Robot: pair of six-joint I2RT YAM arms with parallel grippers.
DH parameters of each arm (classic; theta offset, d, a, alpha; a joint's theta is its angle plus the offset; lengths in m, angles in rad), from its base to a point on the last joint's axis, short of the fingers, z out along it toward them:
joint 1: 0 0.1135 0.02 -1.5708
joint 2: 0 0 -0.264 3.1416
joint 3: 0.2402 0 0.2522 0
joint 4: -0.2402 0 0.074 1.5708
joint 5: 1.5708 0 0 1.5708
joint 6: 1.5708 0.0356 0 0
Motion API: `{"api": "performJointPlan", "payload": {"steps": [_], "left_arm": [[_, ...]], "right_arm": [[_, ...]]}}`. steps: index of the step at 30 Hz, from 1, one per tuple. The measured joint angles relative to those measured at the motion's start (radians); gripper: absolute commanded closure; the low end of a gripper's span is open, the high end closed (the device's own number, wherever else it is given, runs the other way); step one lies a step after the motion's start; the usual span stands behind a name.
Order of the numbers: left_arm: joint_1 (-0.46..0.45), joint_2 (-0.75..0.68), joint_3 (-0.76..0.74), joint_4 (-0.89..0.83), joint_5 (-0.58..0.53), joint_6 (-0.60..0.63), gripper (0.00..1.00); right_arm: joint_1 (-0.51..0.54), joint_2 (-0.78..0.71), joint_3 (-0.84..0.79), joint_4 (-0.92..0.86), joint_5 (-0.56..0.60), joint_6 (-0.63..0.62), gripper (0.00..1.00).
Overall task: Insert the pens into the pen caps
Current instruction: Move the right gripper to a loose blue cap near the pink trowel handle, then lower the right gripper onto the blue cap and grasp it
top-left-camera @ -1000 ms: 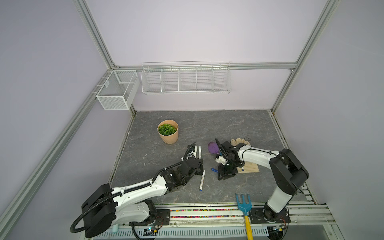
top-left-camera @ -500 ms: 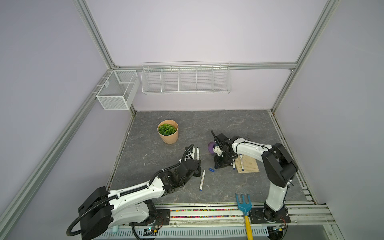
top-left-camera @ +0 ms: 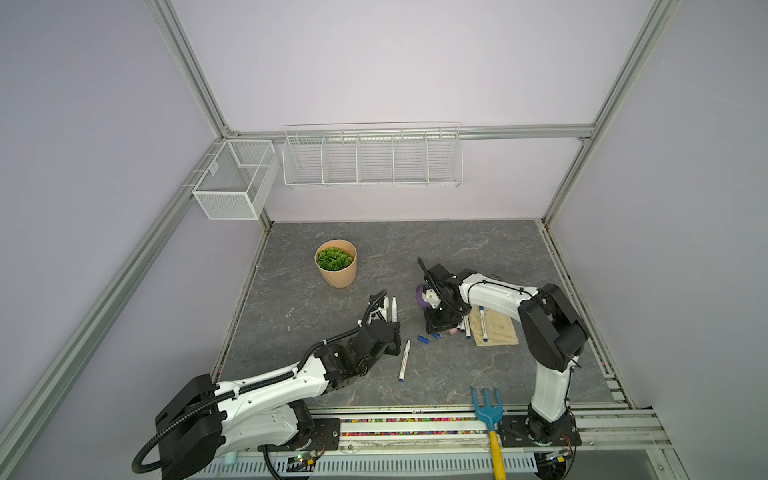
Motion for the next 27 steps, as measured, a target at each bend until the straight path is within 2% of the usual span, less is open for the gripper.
{"api": "performJointPlan", "payload": {"steps": [13, 19, 27], "left_arm": [[0.000, 0.009, 0.000, 0.001, 0.004, -0.003, 1.00], [0.000, 0.025, 0.000, 0.003, 0.011, -0.003, 1.00], [0.000, 0.068, 0.000, 0.005, 0.027, -0.003, 1.00]], "right_arm": [[0.094, 0.013, 0.051, -0.005, 0.005, -0.030, 0.59], [0.099, 0.009, 0.008, -0.020, 0.019, -0.038, 0.60], [0.099, -0.079, -0.061, -0.050, 0.056, -0.041, 0.58]]}}
